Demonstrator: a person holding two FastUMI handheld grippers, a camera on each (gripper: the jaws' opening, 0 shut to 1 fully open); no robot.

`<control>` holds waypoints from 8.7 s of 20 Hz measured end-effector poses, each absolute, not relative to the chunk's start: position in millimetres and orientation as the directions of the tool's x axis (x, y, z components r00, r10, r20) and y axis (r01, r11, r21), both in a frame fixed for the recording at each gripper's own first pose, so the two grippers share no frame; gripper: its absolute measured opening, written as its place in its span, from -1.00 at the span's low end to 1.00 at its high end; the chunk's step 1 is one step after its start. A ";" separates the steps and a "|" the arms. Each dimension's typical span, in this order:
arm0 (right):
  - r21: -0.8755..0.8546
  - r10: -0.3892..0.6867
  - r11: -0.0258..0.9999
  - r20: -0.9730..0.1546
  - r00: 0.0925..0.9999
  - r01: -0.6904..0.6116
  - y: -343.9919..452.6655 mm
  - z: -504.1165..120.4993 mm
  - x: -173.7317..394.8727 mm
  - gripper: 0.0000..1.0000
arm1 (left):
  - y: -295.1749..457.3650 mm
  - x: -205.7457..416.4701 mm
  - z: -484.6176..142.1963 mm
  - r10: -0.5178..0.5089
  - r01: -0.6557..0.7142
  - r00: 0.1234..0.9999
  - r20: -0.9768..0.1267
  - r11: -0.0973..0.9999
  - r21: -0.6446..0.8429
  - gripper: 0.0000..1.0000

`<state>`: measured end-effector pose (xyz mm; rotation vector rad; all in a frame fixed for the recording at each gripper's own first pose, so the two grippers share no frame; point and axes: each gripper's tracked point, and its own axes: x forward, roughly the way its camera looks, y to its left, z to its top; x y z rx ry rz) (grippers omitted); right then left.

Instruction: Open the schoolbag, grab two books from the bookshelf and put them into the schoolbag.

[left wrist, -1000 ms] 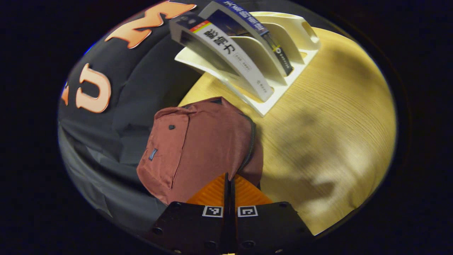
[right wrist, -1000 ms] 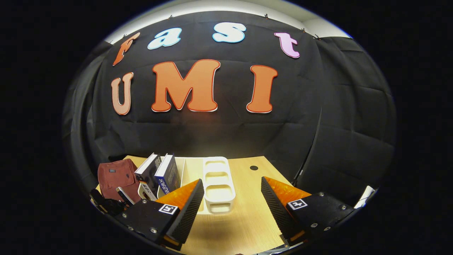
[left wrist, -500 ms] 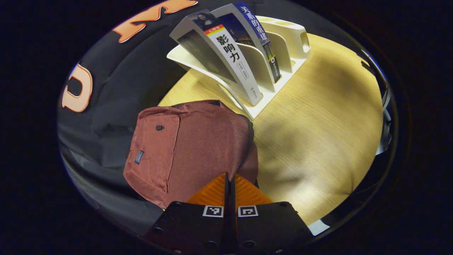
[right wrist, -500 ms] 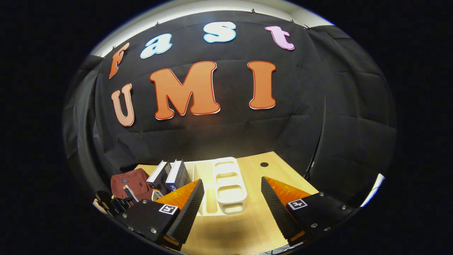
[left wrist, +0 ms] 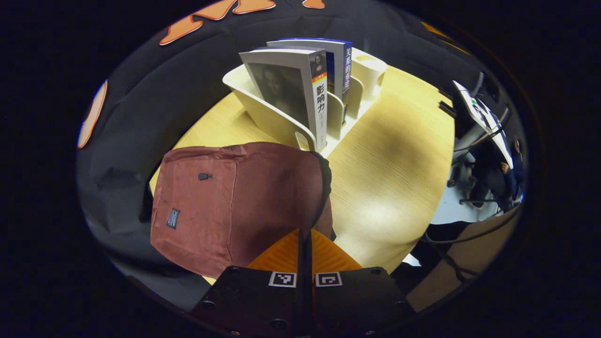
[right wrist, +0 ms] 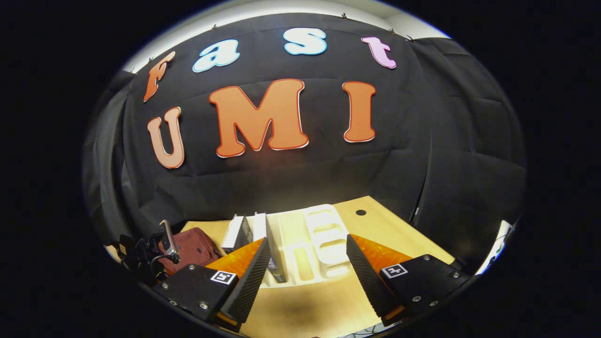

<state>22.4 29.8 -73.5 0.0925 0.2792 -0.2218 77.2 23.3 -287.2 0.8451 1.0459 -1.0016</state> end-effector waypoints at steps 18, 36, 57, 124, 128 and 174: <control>0.137 -0.033 0.985 -0.470 0.882 0.109 124.1 -63.5 56.5 0.92 | 67.4 220.4 -181.7 -0.323 0.923 0.303 -0.897 0.335 0.191 -0.99; 0.023 0.037 0.999 -0.940 0.339 -0.046 193.4 -157.0 194.5 0.95 | 81.7 217.0 -210.2 -0.378 0.920 0.228 -0.897 0.386 0.071 -0.99; -0.057 -0.064 0.997 -0.984 0.168 0.046 157.1 -230.7 222.7 -0.28 | 86.5 216.5 -223.7 -0.349 0.914 0.197 -0.916 0.402 0.044 -0.99; 0.617 0.336 0.677 -0.744 0.578 0.401 355.0 -307.5 137.9 0.39 | 53.4 193.3 -173.0 -0.325 0.916 0.343 -0.881 0.323 0.238 -0.99; 0.598 0.353 0.686 -0.772 0.528 0.416 350.8 -310.1 124.0 0.91 | 55.2 193.7 -173.5 -0.323 0.911 0.350 -0.880 0.336 0.239 -0.99; 0.036 0.036 0.999 -0.915 0.403 -0.006 98.2 -170.9 228.4 0.97 | 56.9 179.6 -224.7 -0.290 0.917 0.248 -0.924 0.377 0.128 -0.99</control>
